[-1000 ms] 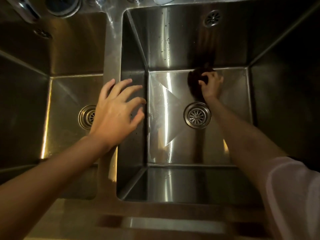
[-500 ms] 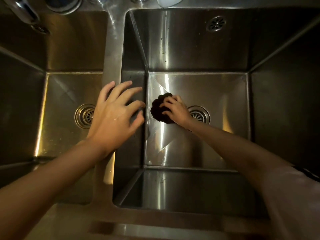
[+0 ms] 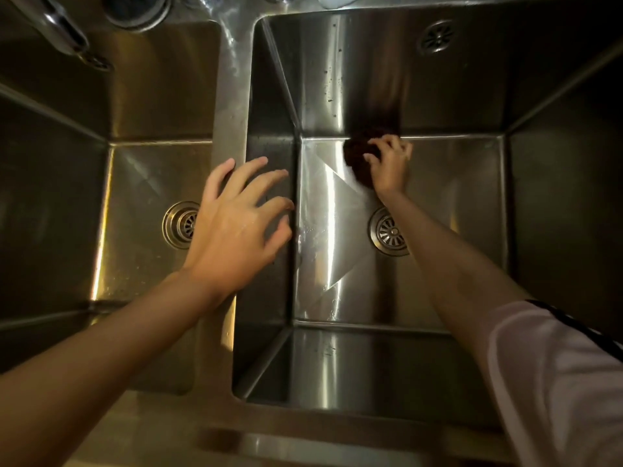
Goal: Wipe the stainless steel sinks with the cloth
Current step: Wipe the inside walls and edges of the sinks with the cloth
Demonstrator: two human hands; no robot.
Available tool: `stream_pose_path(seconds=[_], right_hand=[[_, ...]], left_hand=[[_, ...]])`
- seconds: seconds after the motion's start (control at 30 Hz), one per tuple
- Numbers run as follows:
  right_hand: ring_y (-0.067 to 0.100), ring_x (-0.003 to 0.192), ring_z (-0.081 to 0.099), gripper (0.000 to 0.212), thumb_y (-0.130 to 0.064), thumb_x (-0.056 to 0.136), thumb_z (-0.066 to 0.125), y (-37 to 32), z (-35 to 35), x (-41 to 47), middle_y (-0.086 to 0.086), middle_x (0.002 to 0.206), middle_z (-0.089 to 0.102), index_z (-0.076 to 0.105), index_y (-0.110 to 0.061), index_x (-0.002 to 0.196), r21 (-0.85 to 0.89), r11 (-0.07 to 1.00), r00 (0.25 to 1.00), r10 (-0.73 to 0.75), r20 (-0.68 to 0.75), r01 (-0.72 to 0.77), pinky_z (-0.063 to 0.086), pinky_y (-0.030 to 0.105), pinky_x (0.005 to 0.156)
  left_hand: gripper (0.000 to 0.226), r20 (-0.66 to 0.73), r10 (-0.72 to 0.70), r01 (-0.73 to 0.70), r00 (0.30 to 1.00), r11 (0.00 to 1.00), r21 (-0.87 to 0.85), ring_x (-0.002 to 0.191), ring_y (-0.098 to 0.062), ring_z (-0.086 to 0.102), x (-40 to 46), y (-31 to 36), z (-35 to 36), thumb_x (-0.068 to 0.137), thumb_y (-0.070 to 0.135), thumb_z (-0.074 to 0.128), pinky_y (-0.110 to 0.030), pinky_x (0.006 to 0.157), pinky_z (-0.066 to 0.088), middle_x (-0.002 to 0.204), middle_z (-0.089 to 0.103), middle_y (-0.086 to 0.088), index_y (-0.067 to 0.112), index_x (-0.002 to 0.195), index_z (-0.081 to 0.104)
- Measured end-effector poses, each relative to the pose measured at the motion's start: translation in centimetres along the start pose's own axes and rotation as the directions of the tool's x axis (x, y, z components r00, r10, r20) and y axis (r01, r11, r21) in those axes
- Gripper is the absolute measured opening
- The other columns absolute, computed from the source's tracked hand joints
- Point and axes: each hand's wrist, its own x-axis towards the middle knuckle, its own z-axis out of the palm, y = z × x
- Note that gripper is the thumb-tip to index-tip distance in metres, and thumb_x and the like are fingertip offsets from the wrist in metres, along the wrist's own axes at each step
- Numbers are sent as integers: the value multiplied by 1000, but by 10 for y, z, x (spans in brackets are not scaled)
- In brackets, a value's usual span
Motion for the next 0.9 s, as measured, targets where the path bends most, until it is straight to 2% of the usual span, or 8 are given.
stream_pose_path(seconds=[0.1,0.2,0.3,0.4,0.5,0.6,0.73,0.9], right_hand=[[29,122,42,30,-27,90,58,38,-20,-2,2,132,53,63,-25,119,-3,981,975,194,-107,-195,35,32,100],[31,124,41,34,-33,92,53,75,-40,-15,2,136,50,60,-26,124,-22,927,910,364,-200,-375,30,33,102],[35,126,39,39,-40,93,49,92,-48,-43,4,138,47,56,-25,128,-52,884,865,440,-241,-464,33,37,102],[37,123,40,45,-45,93,47,86,-44,-75,6,137,49,55,-23,131,-162,916,920,330,-212,-366,29,37,104],[35,123,40,44,-43,91,53,79,-40,-84,4,135,50,57,-23,130,-189,960,975,183,-123,-204,35,37,99],[32,125,40,40,-40,91,55,77,-41,-65,2,133,51,58,-25,128,-190,974,992,117,-45,-123,41,37,96],[32,123,41,39,-37,89,56,84,-48,-18,2,131,52,59,-26,127,-177,979,995,97,-22,-100,40,38,98],[32,127,39,37,-33,90,55,110,-69,9,-1,135,50,57,-30,127,-178,957,968,202,-149,-228,42,40,97]], left_hand=[[29,-1,6,-6,1000,1000,-1,136,-25,39,0,-1,1,92,32,48,-47,115,19,133,57,-5,20,101,72],[29,-8,5,-5,1000,1000,-8,136,-25,39,1,-2,1,92,33,47,-45,115,18,133,58,-5,20,101,72],[30,-14,7,-7,1000,1000,-12,136,-25,39,0,-2,2,92,33,47,-44,115,17,134,57,-5,19,101,72],[31,-15,5,-6,1000,1000,-20,136,-25,39,0,-2,1,92,33,46,-45,115,17,133,57,-6,19,101,72],[31,-10,10,-10,1000,1000,-24,136,-25,40,0,0,0,92,32,47,-47,115,19,133,58,-6,18,100,73],[30,-9,23,-24,1000,999,-40,135,-24,40,-1,-1,-1,92,31,47,-49,116,18,133,58,-5,18,99,73],[28,-15,33,-33,999,998,-58,135,-22,41,-1,-2,-1,92,31,48,-48,116,18,132,59,-2,20,99,73],[27,-19,33,-35,999,998,-58,135,-19,40,-2,-6,4,91,32,47,-47,116,17,132,58,0,23,98,72]])
